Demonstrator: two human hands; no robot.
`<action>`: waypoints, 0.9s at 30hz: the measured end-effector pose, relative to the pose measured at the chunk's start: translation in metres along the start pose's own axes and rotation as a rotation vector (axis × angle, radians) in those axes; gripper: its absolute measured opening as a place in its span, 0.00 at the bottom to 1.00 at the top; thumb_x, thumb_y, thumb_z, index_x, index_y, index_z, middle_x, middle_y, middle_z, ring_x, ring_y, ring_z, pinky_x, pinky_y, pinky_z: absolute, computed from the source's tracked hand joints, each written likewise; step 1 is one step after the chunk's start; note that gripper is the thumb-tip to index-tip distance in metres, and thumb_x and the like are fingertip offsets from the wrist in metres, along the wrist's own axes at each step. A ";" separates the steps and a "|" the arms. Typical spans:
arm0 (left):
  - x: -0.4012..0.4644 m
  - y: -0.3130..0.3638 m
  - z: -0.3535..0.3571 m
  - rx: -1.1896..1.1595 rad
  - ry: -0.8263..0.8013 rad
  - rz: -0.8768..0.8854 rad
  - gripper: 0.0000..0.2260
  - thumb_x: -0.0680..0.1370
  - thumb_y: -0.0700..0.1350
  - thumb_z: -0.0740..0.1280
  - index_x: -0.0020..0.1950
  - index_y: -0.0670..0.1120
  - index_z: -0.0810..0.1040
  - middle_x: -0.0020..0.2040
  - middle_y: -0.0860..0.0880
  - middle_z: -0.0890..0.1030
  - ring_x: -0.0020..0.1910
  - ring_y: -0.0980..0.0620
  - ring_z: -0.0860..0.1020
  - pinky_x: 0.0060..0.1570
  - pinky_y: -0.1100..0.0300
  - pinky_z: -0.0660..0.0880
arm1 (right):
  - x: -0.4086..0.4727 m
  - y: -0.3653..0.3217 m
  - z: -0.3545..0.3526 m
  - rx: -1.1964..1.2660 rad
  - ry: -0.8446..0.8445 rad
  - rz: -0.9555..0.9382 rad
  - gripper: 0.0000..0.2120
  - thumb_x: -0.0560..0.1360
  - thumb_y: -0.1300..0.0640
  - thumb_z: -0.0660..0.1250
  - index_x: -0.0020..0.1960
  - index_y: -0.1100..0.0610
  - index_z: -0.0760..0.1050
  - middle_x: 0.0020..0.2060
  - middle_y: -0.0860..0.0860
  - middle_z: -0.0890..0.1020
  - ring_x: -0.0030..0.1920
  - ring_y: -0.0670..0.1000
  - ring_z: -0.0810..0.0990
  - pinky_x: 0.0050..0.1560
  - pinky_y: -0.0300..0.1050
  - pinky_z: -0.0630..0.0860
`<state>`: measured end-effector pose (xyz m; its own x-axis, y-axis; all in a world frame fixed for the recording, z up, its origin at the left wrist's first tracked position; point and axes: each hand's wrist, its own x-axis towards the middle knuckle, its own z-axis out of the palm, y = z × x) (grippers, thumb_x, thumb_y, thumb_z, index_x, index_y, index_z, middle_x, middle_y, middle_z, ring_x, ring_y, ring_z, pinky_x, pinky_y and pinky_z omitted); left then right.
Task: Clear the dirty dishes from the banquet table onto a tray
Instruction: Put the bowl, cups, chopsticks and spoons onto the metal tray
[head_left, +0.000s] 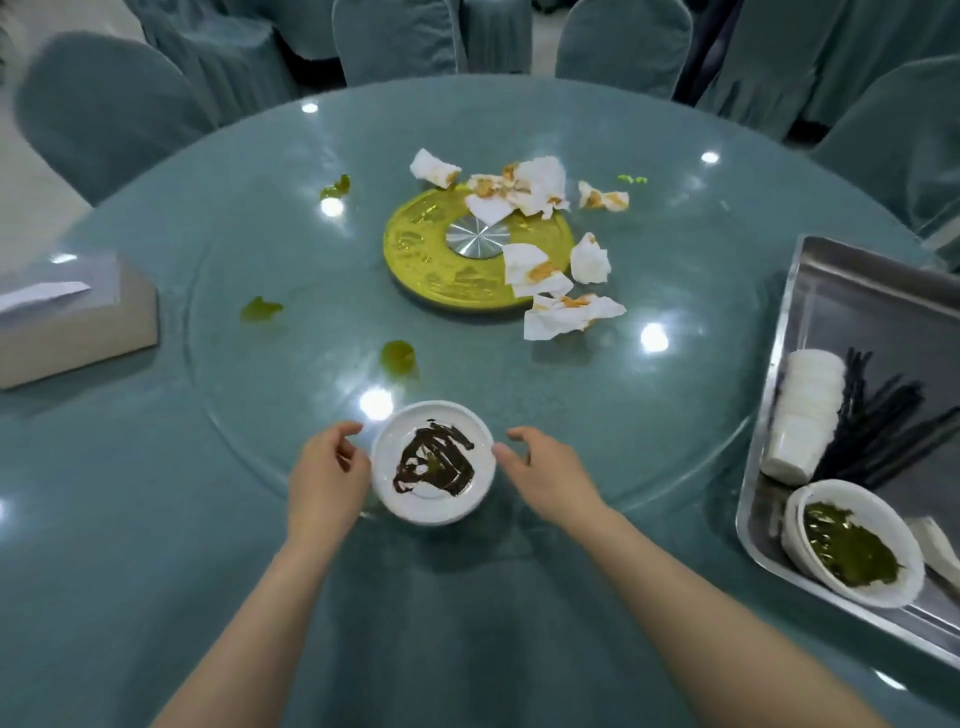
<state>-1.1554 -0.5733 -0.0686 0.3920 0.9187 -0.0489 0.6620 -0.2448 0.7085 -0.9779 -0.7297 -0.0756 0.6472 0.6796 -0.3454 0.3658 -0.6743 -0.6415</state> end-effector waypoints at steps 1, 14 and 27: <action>0.003 -0.007 -0.004 0.001 -0.002 -0.001 0.14 0.75 0.39 0.62 0.59 0.49 0.78 0.37 0.51 0.76 0.35 0.55 0.74 0.36 0.61 0.66 | 0.003 -0.008 0.009 0.002 -0.023 0.017 0.23 0.75 0.38 0.60 0.63 0.50 0.71 0.48 0.53 0.82 0.51 0.55 0.79 0.49 0.46 0.73; 0.006 0.030 0.023 -0.067 -0.279 0.108 0.14 0.77 0.38 0.62 0.61 0.47 0.75 0.47 0.53 0.77 0.42 0.54 0.75 0.45 0.60 0.70 | -0.017 0.018 -0.015 0.257 0.087 0.261 0.08 0.77 0.53 0.61 0.42 0.52 0.64 0.41 0.56 0.80 0.42 0.57 0.79 0.47 0.50 0.76; -0.065 0.162 0.156 0.061 -0.530 0.368 0.19 0.77 0.40 0.62 0.68 0.49 0.71 0.66 0.51 0.76 0.64 0.51 0.74 0.59 0.60 0.68 | -0.092 0.177 -0.176 0.643 0.683 0.390 0.07 0.77 0.50 0.63 0.49 0.53 0.69 0.35 0.53 0.81 0.29 0.47 0.76 0.29 0.42 0.73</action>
<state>-0.9737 -0.7211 -0.0607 0.8519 0.4977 -0.1628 0.4536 -0.5460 0.7043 -0.8548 -0.9624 -0.0367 0.9619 -0.0007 -0.2735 -0.2516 -0.3938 -0.8841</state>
